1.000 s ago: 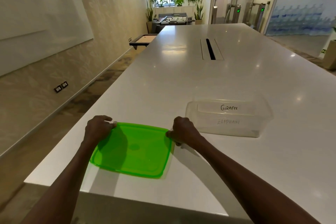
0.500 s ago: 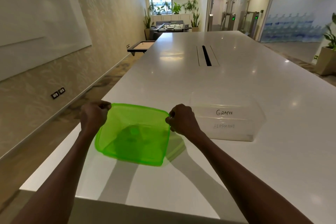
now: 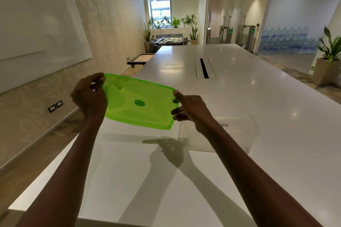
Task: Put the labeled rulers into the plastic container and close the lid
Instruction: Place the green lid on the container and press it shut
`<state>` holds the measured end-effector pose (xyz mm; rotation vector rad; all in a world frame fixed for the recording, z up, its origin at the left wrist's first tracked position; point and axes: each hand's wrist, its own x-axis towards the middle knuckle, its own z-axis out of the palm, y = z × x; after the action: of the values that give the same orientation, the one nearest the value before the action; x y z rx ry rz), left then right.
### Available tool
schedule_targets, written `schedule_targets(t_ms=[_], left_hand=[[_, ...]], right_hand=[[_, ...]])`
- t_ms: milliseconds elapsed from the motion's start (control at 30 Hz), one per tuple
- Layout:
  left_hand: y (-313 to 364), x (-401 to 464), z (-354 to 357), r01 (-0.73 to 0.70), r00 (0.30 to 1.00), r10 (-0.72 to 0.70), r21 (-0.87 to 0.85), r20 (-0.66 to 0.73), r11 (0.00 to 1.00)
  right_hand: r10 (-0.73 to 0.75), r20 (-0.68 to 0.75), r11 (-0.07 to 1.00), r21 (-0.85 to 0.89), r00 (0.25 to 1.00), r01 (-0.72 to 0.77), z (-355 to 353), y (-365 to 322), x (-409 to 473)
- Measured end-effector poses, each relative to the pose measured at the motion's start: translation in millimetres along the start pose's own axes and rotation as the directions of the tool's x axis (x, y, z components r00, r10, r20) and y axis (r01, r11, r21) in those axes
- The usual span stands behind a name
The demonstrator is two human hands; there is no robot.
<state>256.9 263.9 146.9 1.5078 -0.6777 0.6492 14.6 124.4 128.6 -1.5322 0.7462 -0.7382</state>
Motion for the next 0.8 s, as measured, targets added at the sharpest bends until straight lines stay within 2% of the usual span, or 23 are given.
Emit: schedule_targets(t_ms=[133, 267, 367, 467, 533, 633, 667, 733, 800], left_hand=[[18, -6, 12, -0.070, 0.993, 0.056, -0.149, -0.099, 0.986], [32, -22, 27, 0.024, 0.996, -0.056, -0.383, -0.072, 0.923], [41, -39, 41, 0.144, 0.988, -0.157, -0.490, 0.016, 0.860], [43, -59, 56, 0.359, 0.930, -0.337, -0.551, 0.145, 0.754], [49, -72, 65, 0.508, 0.850, -0.464, -0.618, 0.248, 0.600], [56, -87, 75, 0.642, 0.726, -0.578, -0.668, 0.372, 0.377], [56, -91, 78, 0.682, 0.699, -0.584, -0.632, 0.413, 0.368], [54, -103, 86, 0.748, 0.661, -0.566, -0.495, 0.493, 0.443], [54, -115, 96, 0.783, 0.620, -0.585, -0.455, 0.523, 0.424]], right_hand=[[0.058, -0.019, 0.952, 0.302, 0.998, -0.050, -18, -17, 4], [0.073, -0.117, 0.867, 0.498, 0.990, -0.006, -36, -29, 10], [0.073, -0.139, 0.834, 0.552, 0.988, 0.016, -53, -30, 15], [0.062, -0.202, 0.882, 0.469, 0.977, 0.041, -74, -20, 22], [0.051, -0.238, 0.926, 0.375, 0.970, 0.043, -92, -11, 26], [0.069, -0.246, 0.961, 0.277, 0.967, 0.002, -120, 4, 28], [0.071, -0.247, 0.970, 0.243, 0.966, -0.009, -129, 9, 29], [0.064, -0.259, 0.986, 0.163, 0.964, -0.021, -144, 18, 28], [0.060, -0.289, 0.996, 0.080, 0.955, -0.039, -156, 29, 26]])
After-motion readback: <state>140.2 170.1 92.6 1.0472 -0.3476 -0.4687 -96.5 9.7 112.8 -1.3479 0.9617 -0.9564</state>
